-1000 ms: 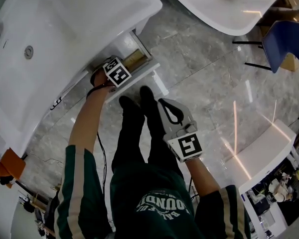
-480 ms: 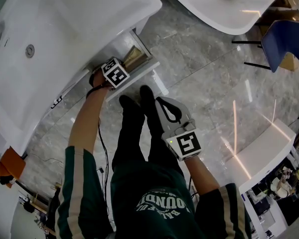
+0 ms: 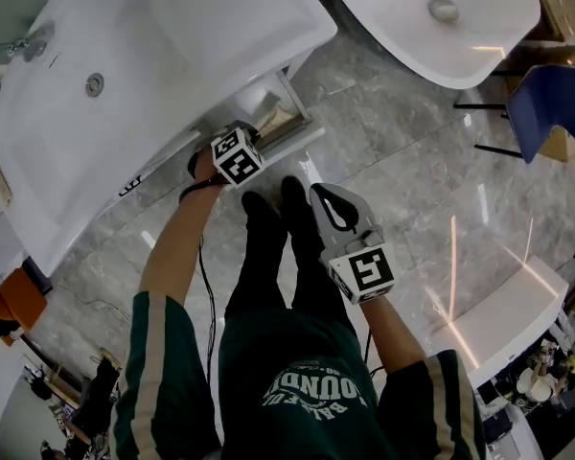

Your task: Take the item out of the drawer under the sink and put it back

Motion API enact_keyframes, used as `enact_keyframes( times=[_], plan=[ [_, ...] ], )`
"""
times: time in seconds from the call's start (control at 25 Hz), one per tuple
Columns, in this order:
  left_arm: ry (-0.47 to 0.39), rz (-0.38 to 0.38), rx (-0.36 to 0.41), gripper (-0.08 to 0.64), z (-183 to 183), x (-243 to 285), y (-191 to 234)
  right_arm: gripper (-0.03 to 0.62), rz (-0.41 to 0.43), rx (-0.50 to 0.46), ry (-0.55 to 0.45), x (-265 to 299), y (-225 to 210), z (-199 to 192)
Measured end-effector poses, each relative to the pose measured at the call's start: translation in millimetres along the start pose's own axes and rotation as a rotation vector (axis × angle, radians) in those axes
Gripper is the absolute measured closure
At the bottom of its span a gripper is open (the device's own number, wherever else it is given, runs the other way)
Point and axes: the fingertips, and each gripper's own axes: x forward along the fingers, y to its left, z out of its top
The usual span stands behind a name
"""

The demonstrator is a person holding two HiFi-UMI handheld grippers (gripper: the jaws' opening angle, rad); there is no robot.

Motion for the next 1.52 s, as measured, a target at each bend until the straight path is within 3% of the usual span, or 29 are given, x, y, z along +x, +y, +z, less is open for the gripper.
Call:
enact_keyframes(
  times=[0.16,0.48,1.04,1.36,1.52],
  plan=[
    [-0.035,0.037,-0.02,0.489,6,-34,-7,0.591,0.017,-0.022,-0.013,-8,6,18],
    [-0.155,0.116,-0.148,0.489,9,-118,-24,0.591,0.066,-0.073,-0.029,-22,26,47],
    [-0.358,0.335,-0.364,0.489,-27,-276,-56,0.591,0.19,-0.212,-0.124,-25,95,139],
    [-0.512,0.49,-0.413,0.489,-33,-368,-61,0.591,0.237,-0.271,-0.188,-38,128,178],
    [-0.55,0.539,-0.407,0.489,-32,-398,-62,0.591,0.245,-0.287,-0.208,-43,139,187]
  ],
)
